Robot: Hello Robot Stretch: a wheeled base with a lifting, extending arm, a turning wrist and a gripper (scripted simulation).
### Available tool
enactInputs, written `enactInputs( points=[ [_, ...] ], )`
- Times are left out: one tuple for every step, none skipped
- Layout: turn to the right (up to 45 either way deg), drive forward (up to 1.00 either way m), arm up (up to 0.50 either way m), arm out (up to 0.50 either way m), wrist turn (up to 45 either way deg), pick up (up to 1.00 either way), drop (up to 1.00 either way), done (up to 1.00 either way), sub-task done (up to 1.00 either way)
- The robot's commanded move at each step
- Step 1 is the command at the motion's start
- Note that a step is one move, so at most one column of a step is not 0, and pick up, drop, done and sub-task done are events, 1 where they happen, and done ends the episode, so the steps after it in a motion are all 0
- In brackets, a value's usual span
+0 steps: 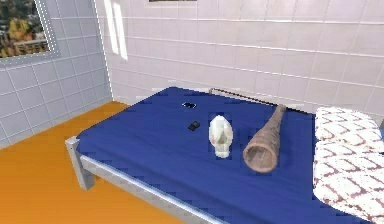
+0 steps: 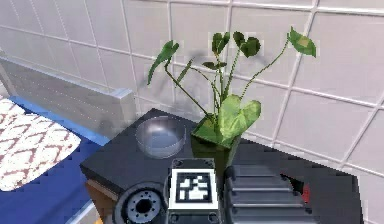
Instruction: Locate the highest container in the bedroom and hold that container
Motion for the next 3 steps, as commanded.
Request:
enactInputs(
  points=[
    [0.0,0.00,0.00,0.24,0.0,0.00,0.00,0.00,0.00],
    [0.0,0.00,0.00,0.00,45.0,0.00,0.00,0.00,0.00],
    [0.0,0.00,0.00,0.00,45.0,0.00,0.00,0.00,0.00]
  ],
)
